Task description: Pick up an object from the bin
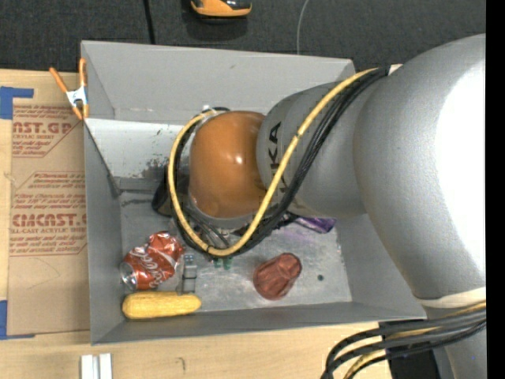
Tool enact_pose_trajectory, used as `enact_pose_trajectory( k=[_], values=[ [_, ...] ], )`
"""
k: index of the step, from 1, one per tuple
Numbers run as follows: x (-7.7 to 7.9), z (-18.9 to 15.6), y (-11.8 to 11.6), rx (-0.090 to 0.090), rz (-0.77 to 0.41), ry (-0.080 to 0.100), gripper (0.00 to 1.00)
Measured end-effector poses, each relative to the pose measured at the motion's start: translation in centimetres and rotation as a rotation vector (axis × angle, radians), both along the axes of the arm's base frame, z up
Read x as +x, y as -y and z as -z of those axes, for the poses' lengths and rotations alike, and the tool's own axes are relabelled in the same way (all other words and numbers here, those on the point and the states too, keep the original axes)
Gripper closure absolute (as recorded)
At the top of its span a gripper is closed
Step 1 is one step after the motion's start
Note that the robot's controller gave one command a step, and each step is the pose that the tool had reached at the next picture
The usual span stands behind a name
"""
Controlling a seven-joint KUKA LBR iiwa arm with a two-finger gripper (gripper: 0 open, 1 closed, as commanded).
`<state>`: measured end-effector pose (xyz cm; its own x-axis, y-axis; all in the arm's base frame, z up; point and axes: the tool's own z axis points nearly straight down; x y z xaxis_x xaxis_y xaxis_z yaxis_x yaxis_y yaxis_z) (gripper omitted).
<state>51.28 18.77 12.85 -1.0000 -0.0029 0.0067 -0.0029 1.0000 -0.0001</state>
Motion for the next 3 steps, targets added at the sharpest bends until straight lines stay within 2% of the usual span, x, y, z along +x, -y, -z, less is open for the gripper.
enact_pose_trajectory(
  k=[1, 2, 3],
  values=[
    [0.2, -0.4, 0.1, 0.002, 0.002, 0.007, 0.00],
    [0.1, 2.8, -1.3, 0.001, -0.077, 0.012, 0.00],
    [-0.5, 5.9, -3.2, 0.000, 0.115, 0.007, 1.00]
  ],
)
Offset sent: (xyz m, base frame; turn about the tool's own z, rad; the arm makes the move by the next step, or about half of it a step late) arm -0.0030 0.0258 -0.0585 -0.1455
